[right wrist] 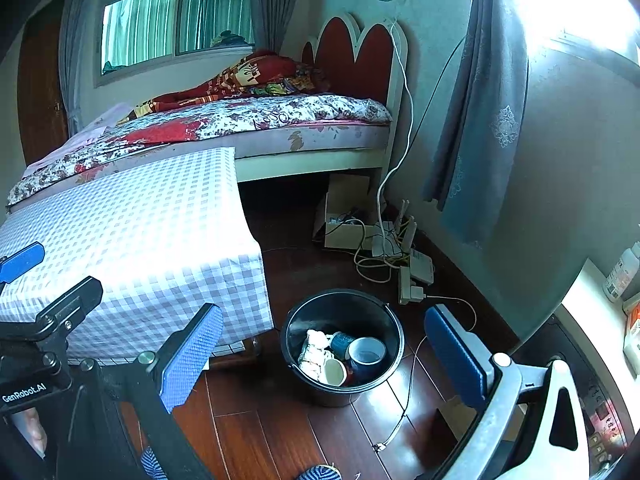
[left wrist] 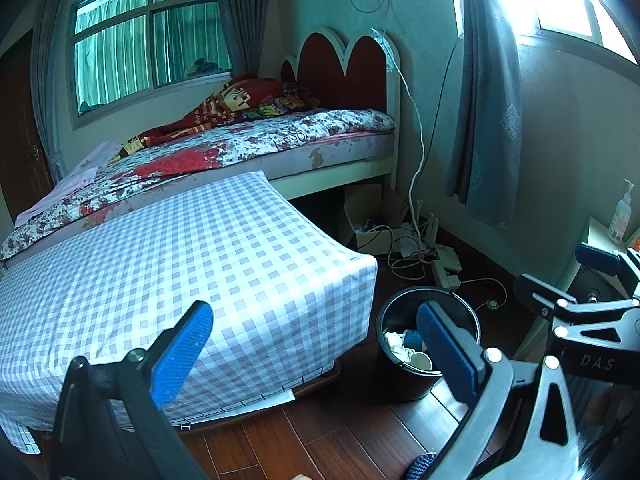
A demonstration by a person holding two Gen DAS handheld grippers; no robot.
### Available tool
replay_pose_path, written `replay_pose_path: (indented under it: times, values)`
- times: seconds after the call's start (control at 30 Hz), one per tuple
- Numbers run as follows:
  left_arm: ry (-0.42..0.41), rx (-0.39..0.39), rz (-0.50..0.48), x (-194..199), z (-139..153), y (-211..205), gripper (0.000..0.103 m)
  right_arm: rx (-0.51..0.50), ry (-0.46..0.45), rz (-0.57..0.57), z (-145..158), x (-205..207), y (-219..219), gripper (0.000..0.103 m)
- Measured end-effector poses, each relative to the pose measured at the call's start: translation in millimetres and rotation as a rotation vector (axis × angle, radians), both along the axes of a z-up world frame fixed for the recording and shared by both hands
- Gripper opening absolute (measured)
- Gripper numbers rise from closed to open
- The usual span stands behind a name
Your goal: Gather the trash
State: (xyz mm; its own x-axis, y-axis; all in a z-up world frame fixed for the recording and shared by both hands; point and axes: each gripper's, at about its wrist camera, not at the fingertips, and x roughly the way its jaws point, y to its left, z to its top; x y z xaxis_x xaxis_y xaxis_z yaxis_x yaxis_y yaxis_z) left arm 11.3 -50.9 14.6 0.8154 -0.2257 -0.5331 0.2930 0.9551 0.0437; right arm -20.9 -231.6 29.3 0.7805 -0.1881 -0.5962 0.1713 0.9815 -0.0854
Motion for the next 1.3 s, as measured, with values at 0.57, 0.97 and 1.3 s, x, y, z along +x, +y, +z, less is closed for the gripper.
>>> replay_pose_path:
  times: [0.57,0.97,1.3]
  values:
    - [-0.008,0.016,-0.008,1.9,1.2,-1.1,0.102,0.001,0.004,0.004,1.1,4.4,-1.7,0.102]
    - [-0.015,0.020,-0.011,2.3,1.5,0.7,0.102,0.000,0.007,0.006,1.0,4.9,-3.5,0.102]
    - [-0.014,0.018,-0.014,1.6,1.6,1.8,0.102,0.001,0.005,0.008,1.3,4.9,-4.1,0.102]
